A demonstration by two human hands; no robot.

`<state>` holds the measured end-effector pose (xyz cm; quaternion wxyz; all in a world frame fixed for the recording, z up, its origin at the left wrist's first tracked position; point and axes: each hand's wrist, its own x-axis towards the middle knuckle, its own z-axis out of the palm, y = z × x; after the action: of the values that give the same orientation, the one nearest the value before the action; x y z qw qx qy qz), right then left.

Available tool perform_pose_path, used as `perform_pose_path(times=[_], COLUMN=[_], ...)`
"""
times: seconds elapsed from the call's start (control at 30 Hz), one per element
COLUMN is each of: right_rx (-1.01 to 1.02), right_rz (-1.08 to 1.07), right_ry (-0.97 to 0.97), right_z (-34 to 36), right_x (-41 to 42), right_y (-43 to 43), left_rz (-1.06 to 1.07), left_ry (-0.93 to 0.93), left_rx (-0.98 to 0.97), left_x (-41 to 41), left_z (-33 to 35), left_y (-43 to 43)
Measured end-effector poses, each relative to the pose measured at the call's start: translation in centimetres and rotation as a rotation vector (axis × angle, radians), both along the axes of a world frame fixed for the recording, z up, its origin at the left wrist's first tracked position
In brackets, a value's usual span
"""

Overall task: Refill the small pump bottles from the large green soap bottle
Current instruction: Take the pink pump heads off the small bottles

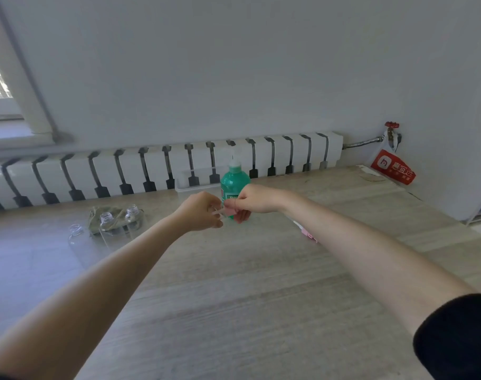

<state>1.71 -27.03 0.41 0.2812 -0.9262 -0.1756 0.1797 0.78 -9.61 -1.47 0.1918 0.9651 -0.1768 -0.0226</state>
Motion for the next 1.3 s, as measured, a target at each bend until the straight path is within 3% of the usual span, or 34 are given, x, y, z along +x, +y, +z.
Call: perform_pose_path(times=[0.17,0.37,0.47,0.6,0.77,0.9,1.1,1.3], right_rx=[-0.112,-0.226,-0.188,-0.25,-0.308,-0.388,-0.513,-0.498], right_rz=[0.107,0.317,0.255,0.034,-0.362,-0.677,-0.783,-0.777], right_ry=[-0.299,-1.047,-1.179,-0.987,-0.79,-0.488,-0.347,-0.25], right_z=[-0.5,-0.8,-0.8,-1.1,-2.7,-4.2,-6.9,-7.6], right_x=[-0.2,-0.1,0.1,0.3,-0.3,-0.4,0.8,2.2], right_y=[-0.8,-1.7,-3.6,-7.5,-12.4,-15.3,-15.5,-14.9], left_rz=[-0.041,-0.043,-0.053,-0.003,0.139,0.167,0.26,0.336], left_ry=[0.184,0.502,0.63,0.58,0.301,0.135,0.007,0.0], left_rx=[0.025,-0.136,-0.226,-0.226,-0.284,-0.363,-0.422,-0.47], left_x=[-0.2,-0.9,-1.0,-0.4,0.5,1.0,1.6,2.2], left_z=[0.1,1.2,1.4,1.1,0.9,1.0,1.3,1.6], left_y=[-0.4,-0.8,-0.5,-0.6,-2.6,-3.9,-4.2,-3.0])
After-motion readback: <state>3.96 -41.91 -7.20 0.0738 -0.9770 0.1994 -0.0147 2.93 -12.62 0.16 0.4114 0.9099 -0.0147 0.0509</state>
